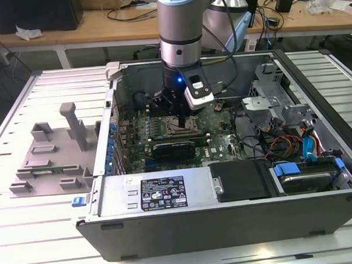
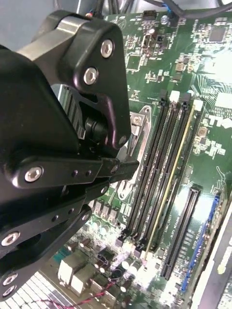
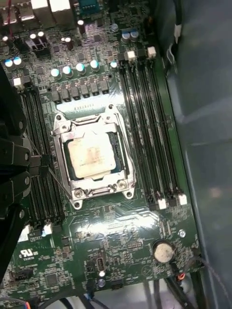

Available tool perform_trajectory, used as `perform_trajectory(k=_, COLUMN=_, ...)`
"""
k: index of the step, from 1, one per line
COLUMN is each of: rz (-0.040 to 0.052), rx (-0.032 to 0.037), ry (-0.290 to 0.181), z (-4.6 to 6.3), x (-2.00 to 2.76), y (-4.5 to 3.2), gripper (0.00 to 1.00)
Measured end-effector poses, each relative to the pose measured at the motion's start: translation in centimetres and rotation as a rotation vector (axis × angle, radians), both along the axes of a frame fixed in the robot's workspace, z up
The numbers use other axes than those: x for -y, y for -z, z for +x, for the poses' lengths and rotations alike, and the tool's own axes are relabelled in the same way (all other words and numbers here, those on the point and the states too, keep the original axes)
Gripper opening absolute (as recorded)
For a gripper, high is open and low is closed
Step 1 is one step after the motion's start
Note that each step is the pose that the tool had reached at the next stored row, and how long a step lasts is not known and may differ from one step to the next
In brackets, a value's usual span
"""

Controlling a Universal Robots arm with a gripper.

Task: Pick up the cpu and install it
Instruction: 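Install the second cpu locking lever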

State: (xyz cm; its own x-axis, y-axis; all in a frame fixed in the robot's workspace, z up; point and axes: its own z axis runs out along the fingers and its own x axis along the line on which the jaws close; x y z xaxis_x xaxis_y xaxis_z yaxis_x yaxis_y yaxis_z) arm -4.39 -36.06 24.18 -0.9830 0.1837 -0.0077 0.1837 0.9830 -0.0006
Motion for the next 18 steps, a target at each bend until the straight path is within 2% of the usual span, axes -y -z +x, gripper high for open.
perform_trajectory(k=2, rz=0.0003, rx=0.0001, ry=-0.04, z=-0.1, x=0.0, y=0.16, gripper=0.11)
perform_trajectory(k=9, rz=0.0001, rx=0.0001, ry=-0.125, z=-0.3, x=0.04, y=0.7, gripper=0.11)
perform_trajectory(k=14, rz=-0.0001, rx=0.003, ry=-0.135, z=-1.4, x=0.04, y=1.1, gripper=0.11)
perform_trajectory(k=18, rz=-0.0002, rx=0.0028, ry=-0.135, z=-1.4, x=0.05, y=1.33, gripper=0.11)
